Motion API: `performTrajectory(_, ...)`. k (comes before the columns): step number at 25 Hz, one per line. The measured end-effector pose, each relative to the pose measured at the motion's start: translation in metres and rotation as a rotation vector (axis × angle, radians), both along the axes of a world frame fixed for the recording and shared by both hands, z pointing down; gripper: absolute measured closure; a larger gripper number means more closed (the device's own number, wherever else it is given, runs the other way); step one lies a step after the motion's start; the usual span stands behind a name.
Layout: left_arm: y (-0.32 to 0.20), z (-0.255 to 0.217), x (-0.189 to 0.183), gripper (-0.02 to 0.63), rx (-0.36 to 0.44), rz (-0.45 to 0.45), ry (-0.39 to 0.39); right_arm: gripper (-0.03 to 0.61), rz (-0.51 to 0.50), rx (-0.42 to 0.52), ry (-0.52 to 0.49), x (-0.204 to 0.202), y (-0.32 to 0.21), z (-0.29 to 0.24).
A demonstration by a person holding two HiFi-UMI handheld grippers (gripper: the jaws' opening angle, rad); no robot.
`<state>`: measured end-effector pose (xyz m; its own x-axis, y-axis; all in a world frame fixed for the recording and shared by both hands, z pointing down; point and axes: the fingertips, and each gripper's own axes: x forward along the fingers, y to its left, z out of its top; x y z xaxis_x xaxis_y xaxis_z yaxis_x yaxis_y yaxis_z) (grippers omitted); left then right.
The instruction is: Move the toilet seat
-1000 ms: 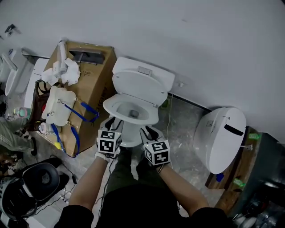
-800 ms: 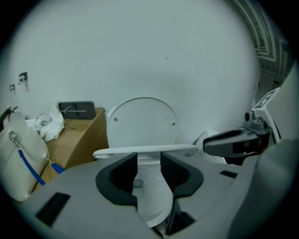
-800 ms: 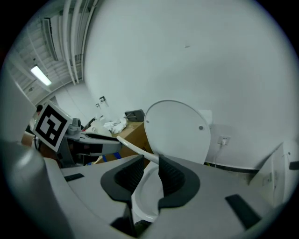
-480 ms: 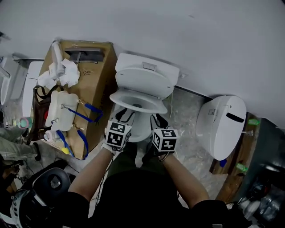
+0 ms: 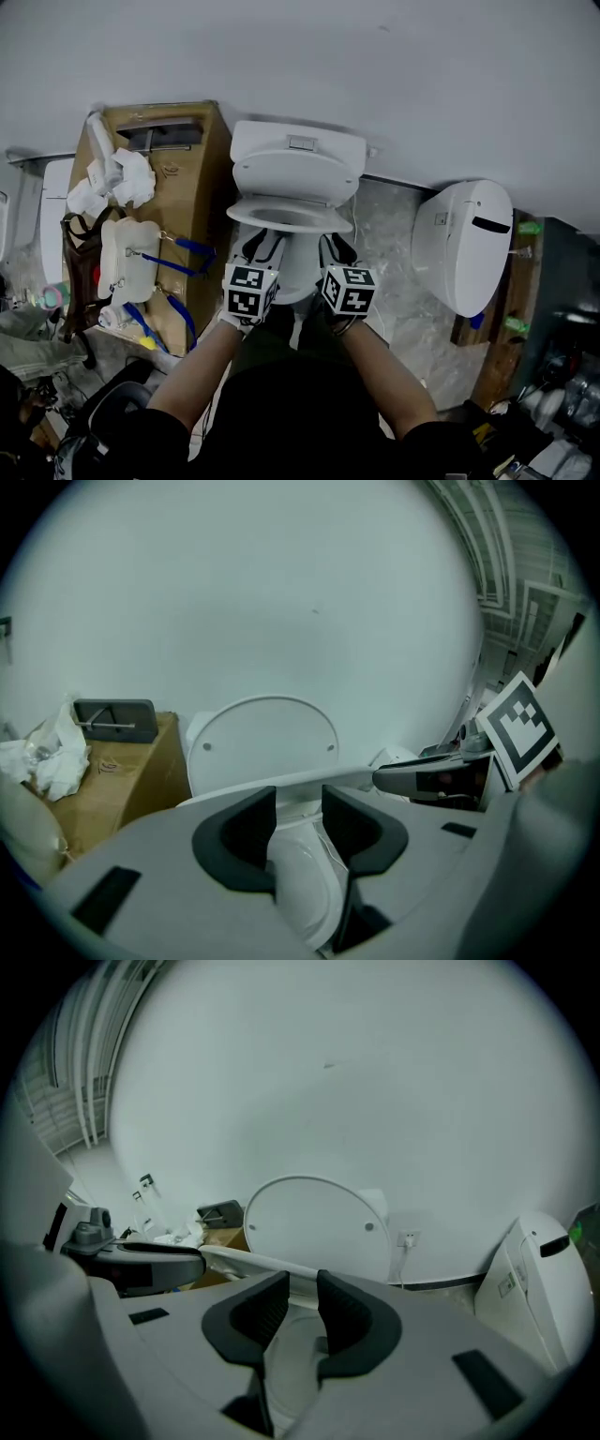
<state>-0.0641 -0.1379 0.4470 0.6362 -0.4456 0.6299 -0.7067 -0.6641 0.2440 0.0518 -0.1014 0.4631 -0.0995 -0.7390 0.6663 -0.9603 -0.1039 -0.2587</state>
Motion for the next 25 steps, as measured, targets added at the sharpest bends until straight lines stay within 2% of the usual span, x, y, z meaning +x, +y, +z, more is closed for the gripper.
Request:
performTrajectory(7,-0.017,-0.003,0.007,0.451,0.018,-0.035,0.016,0.463,0.002,0.026,-0.002,0.007,-0.014,-0.003)
performTrajectory(25,-0.088,-0.014,0.043,0.453,0.046,-0.146,-0.045,0.465,-0.09,0.024,-0.08,0.045,-0.081,-0.013)
